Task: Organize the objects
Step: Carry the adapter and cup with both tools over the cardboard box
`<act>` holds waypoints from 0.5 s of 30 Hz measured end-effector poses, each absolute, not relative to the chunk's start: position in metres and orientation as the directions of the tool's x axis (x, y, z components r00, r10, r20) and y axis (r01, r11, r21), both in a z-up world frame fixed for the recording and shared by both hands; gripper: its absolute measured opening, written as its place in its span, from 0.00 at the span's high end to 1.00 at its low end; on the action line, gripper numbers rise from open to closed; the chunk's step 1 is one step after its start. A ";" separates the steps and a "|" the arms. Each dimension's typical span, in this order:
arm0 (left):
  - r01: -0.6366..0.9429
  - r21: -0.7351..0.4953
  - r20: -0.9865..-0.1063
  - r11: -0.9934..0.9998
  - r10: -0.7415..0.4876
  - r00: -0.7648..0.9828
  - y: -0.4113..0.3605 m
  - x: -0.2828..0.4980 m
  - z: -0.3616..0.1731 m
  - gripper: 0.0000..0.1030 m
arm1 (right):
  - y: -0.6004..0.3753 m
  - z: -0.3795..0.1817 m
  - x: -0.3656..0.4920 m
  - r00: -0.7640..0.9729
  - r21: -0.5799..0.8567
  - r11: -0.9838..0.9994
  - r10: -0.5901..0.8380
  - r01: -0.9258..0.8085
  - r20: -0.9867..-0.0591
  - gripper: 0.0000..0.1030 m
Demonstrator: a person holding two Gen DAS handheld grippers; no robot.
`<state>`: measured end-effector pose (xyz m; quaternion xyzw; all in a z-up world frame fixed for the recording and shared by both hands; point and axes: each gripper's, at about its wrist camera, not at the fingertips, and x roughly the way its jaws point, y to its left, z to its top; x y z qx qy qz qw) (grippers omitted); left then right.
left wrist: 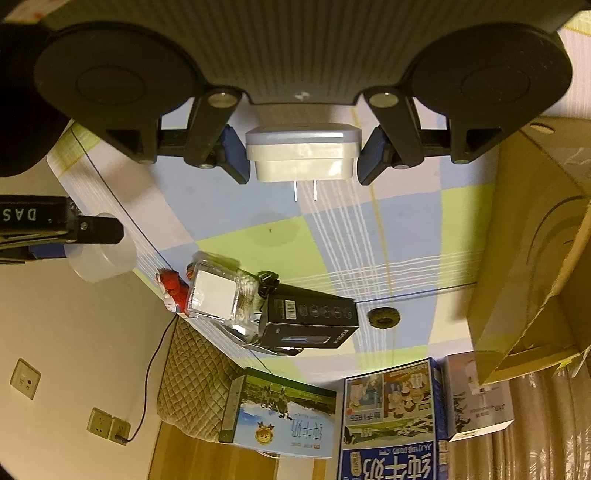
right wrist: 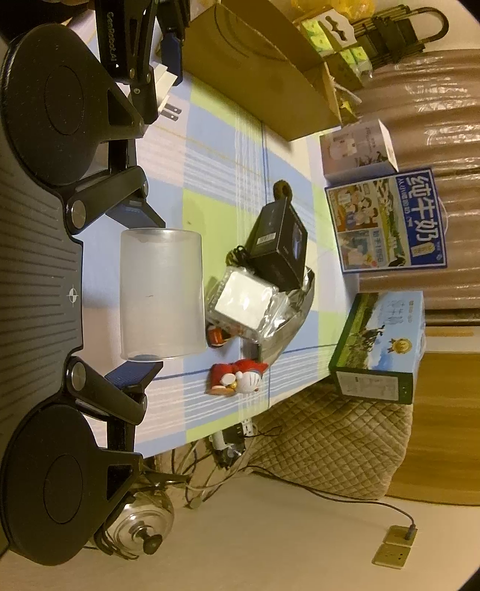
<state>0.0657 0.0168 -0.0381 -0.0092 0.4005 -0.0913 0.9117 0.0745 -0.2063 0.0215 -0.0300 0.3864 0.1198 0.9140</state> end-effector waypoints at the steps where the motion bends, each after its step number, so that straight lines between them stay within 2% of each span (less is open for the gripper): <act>1: 0.155 -0.090 -0.730 0.984 -0.171 0.662 0.018 0.065 -0.037 0.43 | -0.206 0.022 0.073 0.673 0.041 0.969 0.199 -0.243 -0.712 0.33; 15: 0.118 -0.102 -0.691 0.988 -0.156 0.706 0.051 0.063 0.010 0.43 | -0.177 0.046 0.072 0.680 0.061 0.948 0.268 -0.313 -0.682 0.33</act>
